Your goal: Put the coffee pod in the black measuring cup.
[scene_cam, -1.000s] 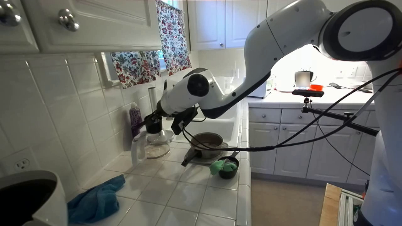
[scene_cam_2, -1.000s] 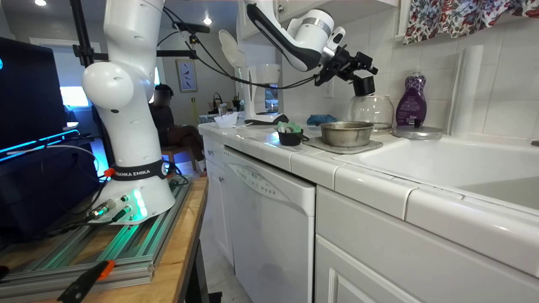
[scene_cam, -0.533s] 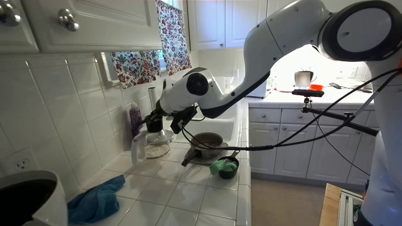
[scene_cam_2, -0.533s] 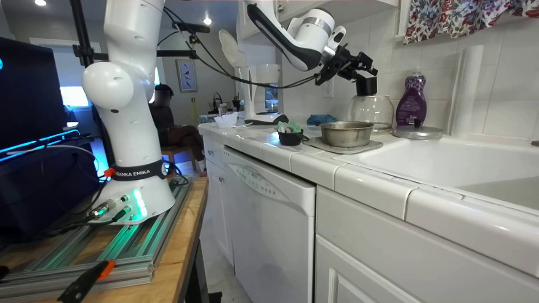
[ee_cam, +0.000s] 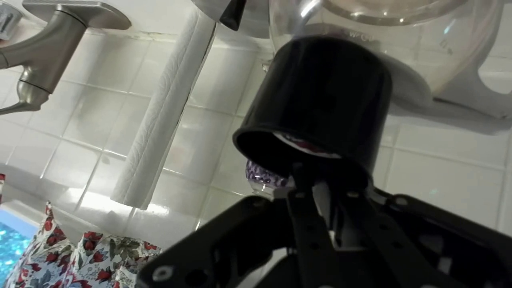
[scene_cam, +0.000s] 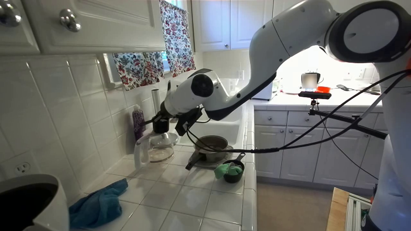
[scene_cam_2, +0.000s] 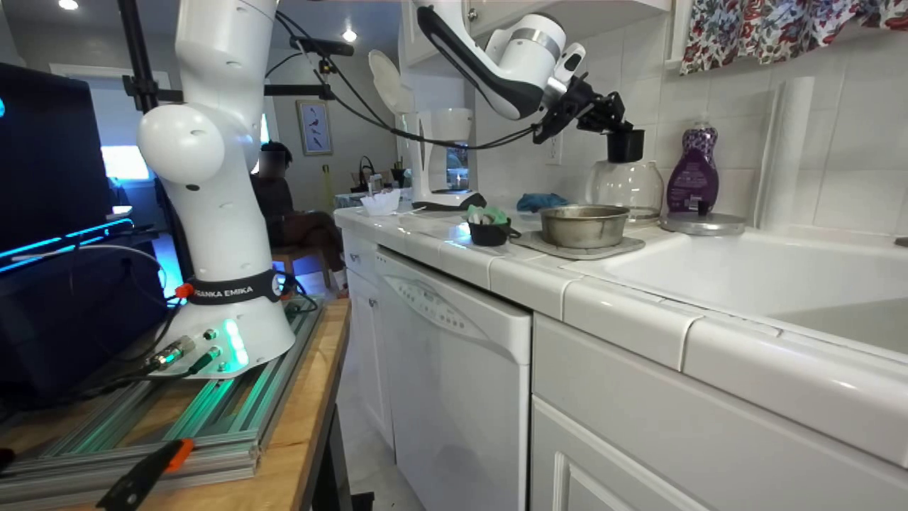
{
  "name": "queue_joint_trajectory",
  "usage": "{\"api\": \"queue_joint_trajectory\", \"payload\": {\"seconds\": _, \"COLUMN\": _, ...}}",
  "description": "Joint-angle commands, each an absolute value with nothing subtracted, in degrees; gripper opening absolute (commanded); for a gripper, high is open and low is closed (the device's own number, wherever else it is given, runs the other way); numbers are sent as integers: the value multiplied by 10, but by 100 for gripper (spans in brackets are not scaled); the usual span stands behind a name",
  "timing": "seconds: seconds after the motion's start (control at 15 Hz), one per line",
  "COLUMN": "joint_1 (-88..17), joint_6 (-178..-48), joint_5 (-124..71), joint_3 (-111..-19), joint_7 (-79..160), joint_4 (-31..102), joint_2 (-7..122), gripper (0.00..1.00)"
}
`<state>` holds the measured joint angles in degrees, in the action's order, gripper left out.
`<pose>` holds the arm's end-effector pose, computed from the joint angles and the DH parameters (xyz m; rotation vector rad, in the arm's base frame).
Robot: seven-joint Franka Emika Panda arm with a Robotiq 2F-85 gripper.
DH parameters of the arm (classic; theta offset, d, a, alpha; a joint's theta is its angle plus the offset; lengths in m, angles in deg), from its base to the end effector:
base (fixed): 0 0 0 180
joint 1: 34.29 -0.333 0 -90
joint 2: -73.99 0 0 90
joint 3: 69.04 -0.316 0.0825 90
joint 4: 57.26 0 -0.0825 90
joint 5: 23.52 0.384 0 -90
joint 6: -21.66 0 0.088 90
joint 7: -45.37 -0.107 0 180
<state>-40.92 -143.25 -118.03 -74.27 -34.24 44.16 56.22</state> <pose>0.6340 0.1856 0.4304 2.4758 0.3623 1.4854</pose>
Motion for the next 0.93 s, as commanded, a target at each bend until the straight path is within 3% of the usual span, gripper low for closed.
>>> {"api": "queue_joint_trajectory", "payload": {"seconds": 0.0, "joint_1": -404, "joint_6": -1448, "joint_5": -1155, "joint_3": -745, "joint_7": -302, "joint_4": 414, "joint_2": 542, "gripper": 0}}
{"api": "queue_joint_trajectory", "payload": {"seconds": 0.87, "joint_1": -400, "joint_6": -1461, "joint_5": -1059, "joint_3": -755, "joint_7": -178, "joint_4": 371, "joint_2": 498, "gripper": 0}}
